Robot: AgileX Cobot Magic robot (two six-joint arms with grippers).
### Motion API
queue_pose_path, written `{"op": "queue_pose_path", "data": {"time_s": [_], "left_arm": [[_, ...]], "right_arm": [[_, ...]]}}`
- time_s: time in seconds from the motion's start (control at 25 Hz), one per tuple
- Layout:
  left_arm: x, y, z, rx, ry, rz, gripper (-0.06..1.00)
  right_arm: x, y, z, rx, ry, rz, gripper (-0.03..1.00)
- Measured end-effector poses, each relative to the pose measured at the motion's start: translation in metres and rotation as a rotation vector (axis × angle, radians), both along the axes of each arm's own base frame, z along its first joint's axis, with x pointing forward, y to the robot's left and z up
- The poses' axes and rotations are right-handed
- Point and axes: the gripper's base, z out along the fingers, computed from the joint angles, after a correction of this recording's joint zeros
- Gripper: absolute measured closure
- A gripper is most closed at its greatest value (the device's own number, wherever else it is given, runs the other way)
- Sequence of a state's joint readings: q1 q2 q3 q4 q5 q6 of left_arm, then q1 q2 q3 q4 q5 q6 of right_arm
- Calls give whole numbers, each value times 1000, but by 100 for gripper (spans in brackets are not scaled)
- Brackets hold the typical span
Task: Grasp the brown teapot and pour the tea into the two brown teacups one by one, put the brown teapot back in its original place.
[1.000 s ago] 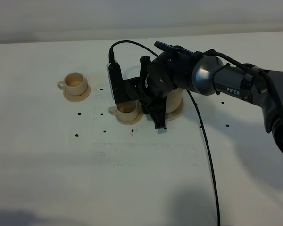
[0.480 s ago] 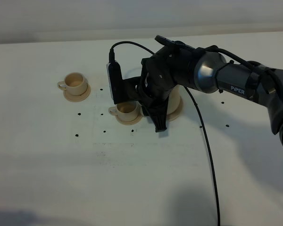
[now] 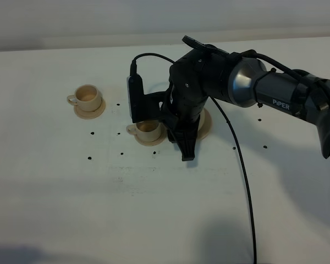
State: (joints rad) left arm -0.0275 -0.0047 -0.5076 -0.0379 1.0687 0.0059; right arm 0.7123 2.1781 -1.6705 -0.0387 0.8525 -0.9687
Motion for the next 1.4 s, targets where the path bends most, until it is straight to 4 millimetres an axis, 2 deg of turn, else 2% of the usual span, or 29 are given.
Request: {"op": "queue_pose_path", "data": {"time_s": [0.52, 0.96, 1.04, 1.24, 1.4], "left_arm": [[0, 0, 0, 0, 0, 0, 45], [0, 0, 0, 0, 0, 0, 45], [0, 0, 0, 0, 0, 0, 45], [0, 0, 0, 0, 0, 0, 45], [0, 0, 0, 0, 0, 0, 45]], "right_arm": [[-9, -9, 3, -59, 106, -141, 62], [-11, -18, 4, -137, 127, -253, 62], [-13, -20, 10, -139, 134, -280, 62], [-20, -22, 43, -54, 136, -411, 62], [-19, -20, 59, 40, 150, -643, 62]]}}
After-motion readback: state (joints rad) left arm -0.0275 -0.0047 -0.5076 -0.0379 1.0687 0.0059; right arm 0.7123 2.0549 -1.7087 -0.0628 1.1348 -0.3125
